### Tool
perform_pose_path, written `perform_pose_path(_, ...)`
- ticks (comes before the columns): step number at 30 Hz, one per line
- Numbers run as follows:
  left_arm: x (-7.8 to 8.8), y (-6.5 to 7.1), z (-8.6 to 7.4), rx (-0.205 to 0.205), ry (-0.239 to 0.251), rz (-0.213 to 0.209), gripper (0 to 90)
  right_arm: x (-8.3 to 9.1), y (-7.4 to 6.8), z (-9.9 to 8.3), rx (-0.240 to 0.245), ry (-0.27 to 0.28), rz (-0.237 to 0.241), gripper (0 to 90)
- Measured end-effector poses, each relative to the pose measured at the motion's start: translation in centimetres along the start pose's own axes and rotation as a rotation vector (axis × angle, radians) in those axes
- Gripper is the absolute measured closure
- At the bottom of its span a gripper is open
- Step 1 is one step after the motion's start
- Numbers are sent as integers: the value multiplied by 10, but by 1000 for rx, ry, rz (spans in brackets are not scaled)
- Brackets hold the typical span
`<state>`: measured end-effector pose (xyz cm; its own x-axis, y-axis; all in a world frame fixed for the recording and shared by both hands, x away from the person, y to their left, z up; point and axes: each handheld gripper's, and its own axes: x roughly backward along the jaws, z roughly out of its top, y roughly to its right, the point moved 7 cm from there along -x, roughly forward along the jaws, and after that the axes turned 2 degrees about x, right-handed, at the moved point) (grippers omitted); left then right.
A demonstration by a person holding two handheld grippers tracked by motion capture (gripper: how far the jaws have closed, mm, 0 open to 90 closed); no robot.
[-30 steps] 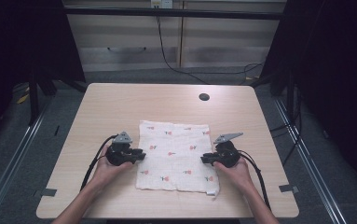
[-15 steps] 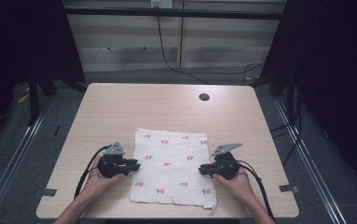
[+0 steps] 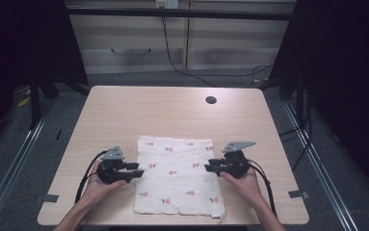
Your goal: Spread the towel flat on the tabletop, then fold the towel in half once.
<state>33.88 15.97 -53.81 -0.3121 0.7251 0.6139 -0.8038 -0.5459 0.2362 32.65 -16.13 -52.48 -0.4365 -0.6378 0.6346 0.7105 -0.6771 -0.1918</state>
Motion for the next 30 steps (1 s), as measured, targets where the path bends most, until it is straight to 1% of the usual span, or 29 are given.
perform_pose_path(2,3,-5,2,16,15,22,569,0,10,6,-9,5,-27,654)
perform_pose_path(3,4,-8,2,22,18,27,565,-1,15,8,-11,4,-35,654)
perform_pose_path(5,5,-12,4,32,26,38,554,-6,28,12,-7,-4,-65,650)
perform_pose_path(7,7,-15,5,47,39,44,526,-11,38,17,-24,2,-66,648)
perform_pose_path(8,7,-16,6,48,40,51,519,-14,43,18,-28,-3,-75,638)
perform_pose_path(9,8,-16,6,56,43,47,515,-18,47,19,-20,-18,-86,632)
perform_pose_path(11,9,-19,4,61,36,65,515,-25,52,20,-25,-44,-90,621)
perform_pose_path(13,9,-22,3,67,31,67,511,-28,58,24,-34,-38,-89,617)
perform_pose_path(16,11,-25,2,84,38,78,478,-34,71,29,-54,-36,-100,610)
perform_pose_path(17,12,-26,1,84,38,82,476,-36,75,29,-50,-49,-115,598)
perform_pose_path(18,12,-25,2,87,47,85,469,-39,78,29,-36,-69,-145,591)
perform_pose_path(19,12,-26,2,85,55,97,467,-42,79,28,-23,-87,-152,591)
perform_pose_path(20,12,-25,3,89,63,106,468,-45,79,27,-29,-95,-147,594)
perform_pose_path(21,12,-24,4,89,69,100,468,-46,80,29,-30,-92,-148,596)
perform_pose_path(23,10,-23,5,82,66,97,468,-48,83,35,-42,-60,-134,606)
perform_pose_path(25,7,-22,4,79,54,88,468,-48,87,38,-53,-62,-144,606)
perform_pose_path(28,6,-22,2,75,45,83,462,-52,93,38,-63,-76,-138,611)
perform_pose_path(29,7,-23,2,81,45,77,461,-53,94,38,-64,-80,-142,612)
perform_pose_path(30,7,-23,2,90,44,70,458,-54,94,38,-70,-77,-136,614)
